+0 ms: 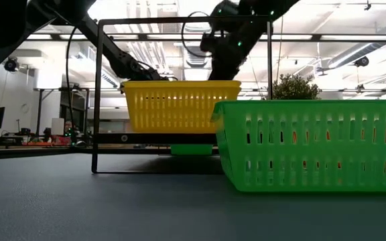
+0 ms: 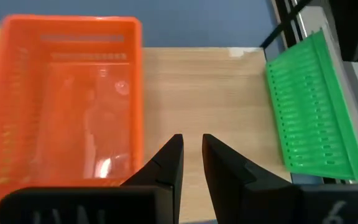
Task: Stack baskets on shelf by color
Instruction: Stack the top green bin on top of the green bin on the shelf
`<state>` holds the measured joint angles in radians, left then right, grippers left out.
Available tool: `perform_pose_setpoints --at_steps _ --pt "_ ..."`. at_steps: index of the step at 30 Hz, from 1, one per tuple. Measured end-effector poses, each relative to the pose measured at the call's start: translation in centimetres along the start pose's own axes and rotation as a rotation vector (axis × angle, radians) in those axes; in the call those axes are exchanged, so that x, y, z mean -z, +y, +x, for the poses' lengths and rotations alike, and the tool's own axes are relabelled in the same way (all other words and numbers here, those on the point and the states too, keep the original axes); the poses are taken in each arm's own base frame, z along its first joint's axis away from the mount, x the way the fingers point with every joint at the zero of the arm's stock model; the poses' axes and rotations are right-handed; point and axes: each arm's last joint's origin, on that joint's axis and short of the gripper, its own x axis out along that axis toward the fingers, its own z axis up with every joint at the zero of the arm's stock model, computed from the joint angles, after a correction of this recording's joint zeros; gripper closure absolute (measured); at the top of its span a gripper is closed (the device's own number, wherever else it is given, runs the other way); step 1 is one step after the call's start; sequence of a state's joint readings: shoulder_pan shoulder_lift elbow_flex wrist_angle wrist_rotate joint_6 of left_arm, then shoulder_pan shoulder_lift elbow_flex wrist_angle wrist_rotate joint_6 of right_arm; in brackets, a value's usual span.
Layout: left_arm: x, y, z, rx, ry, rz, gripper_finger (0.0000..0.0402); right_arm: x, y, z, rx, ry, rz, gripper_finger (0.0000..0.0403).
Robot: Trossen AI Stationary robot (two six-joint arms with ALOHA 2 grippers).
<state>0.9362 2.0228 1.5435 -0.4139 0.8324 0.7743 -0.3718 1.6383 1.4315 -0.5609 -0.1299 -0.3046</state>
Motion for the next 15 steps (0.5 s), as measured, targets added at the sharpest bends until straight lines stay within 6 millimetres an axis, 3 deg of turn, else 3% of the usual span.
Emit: perform_pose_setpoints --at_steps 6,15 --pt "0.1 -0.3 0.0 0.018 0.013 0.033 0.0402 0.3 -1.8 1.2 0.135 0.023 0.019 0.0336" --pt "0.3 -0.6 0.1 0.038 0.032 0.052 0.0402 0.3 -2.6 3.4 0.238 0.03 -0.081 0.0237"
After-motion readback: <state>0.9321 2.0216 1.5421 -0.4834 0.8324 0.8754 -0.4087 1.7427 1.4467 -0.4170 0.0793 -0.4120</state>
